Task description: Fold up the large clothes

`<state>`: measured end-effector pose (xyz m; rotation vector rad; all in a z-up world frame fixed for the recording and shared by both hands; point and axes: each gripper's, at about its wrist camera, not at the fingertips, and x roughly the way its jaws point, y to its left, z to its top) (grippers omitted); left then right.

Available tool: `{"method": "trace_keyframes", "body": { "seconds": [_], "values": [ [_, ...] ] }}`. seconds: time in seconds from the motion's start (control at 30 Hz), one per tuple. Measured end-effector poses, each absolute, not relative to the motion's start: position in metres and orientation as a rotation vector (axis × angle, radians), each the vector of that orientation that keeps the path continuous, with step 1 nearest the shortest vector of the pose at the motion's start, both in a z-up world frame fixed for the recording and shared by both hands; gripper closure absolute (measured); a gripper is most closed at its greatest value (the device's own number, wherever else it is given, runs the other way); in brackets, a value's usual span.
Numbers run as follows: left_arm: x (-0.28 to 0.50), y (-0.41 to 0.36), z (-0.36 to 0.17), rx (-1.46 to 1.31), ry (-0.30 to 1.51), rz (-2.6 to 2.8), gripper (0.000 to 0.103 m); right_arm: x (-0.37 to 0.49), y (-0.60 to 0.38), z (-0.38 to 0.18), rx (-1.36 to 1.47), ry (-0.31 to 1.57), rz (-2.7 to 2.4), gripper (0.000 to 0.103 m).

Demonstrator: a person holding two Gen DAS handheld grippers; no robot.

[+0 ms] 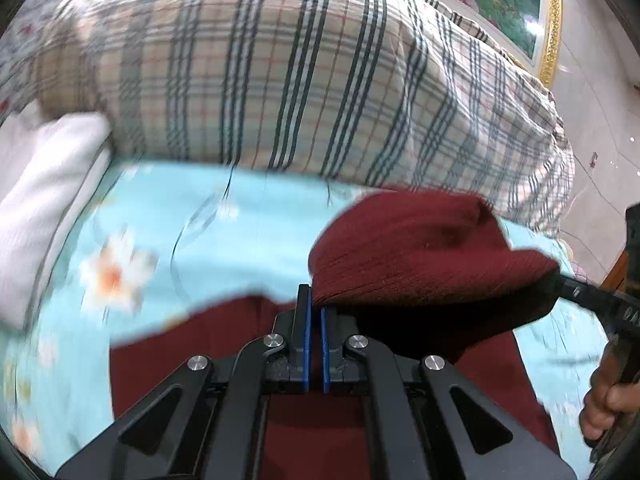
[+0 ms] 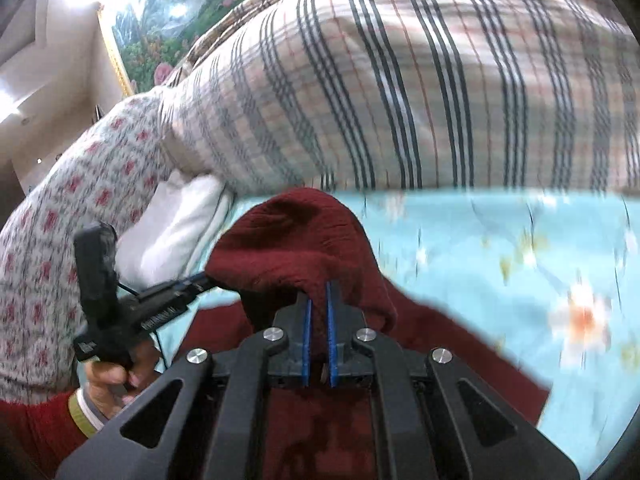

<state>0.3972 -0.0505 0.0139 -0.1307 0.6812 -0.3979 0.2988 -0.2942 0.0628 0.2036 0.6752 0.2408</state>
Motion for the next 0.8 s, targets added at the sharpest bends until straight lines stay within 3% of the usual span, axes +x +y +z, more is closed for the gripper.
{"method": "trace_keyframes", "body": {
  "seconds": [0.23, 0.4, 0.5, 0.53, 0.63, 0.7, 0.73, 0.8],
  "values": [
    [0.303, -0.023, -0.037, -0.161, 0.77, -0.389, 0.101, 0.226, -0.268, -0.015, 0.24, 0.811, 0.24, 0.096],
    [0.281, -0.009, -0.061, -0.128, 0.806, -0.386, 0.101, 0.21, -0.26, -0.048, 0.213, 0.869, 0.202, 0.096],
    [0.279, -0.01, -0.072, -0.102, 0.837, -0.394, 0.101, 0.212, -0.261, -0.054, 0.205, 0.891, 0.177, 0.093],
    [0.283, -0.011, -0.075, -0.094, 0.854, -0.387, 0.101, 0.213, -0.264, -0.056, 0.213, 0.907, 0.171, 0.087],
    [0.289, -0.001, -0.081, -0.132, 0.921, -0.402, 0.099, 0.212, -0.268, -0.053, 0.262, 0.925, 0.178, 0.082],
    [0.285, 0.015, -0.08, -0.217, 0.95, -0.444, 0.087, 0.203, -0.274, -0.045, 0.303, 0.912, 0.199, 0.078],
    [0.283, 0.02, -0.08, -0.246, 0.954, -0.457, 0.081, 0.198, -0.278, -0.041, 0.328, 0.9, 0.213, 0.068],
    [0.282, 0.034, -0.077, -0.319, 0.961, -0.474, 0.058, 0.19, -0.291, -0.032, 0.403, 0.851, 0.244, 0.048]
  ]
}}
